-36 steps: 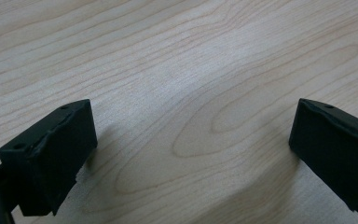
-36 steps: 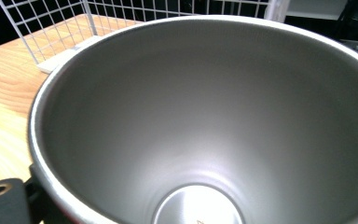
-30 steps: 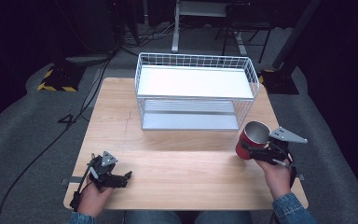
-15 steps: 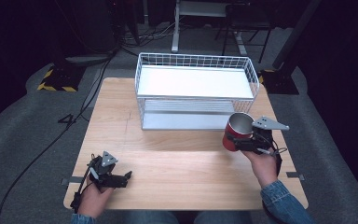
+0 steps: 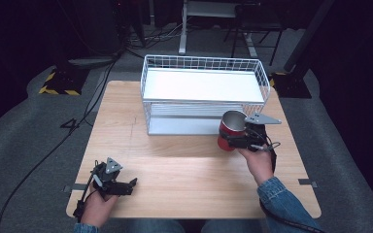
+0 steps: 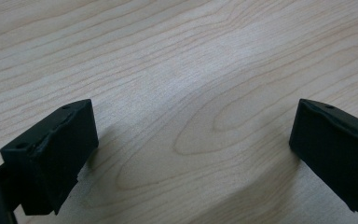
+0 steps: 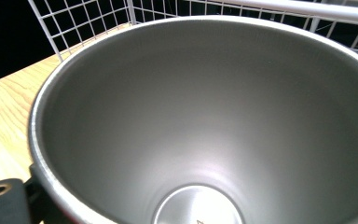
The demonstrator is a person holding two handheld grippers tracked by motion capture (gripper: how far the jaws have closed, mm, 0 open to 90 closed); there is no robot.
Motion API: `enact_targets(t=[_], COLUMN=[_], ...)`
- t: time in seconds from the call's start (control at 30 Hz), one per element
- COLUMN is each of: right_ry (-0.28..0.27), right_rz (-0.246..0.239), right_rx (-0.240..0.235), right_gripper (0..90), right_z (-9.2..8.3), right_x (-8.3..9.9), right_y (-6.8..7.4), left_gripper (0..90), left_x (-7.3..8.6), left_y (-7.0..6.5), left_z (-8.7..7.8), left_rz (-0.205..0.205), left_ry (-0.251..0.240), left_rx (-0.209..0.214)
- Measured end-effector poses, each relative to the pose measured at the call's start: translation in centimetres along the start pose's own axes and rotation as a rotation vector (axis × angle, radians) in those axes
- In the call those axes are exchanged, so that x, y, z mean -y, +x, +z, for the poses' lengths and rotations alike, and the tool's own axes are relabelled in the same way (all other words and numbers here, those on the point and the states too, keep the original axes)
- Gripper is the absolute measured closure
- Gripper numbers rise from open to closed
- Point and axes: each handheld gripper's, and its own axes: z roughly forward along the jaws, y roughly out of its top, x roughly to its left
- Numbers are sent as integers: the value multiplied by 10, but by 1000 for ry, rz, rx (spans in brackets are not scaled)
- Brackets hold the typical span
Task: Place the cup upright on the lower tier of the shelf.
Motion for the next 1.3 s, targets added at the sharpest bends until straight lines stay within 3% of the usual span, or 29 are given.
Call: enact_targets(t=[0.57,1.3], right_ry=[15,-2], right_rz=[12,15], right_rx=[43,81], right_gripper=[73,73], right_z=[46,91], right_x=[-12,-18], right_y=[12,29], left_gripper=[10,9], left_x=[-1,-1], left_y=[1,1], left_z=[1,1], left_rz=[3,5], left_ry=[2,2], left_rx=[11,10])
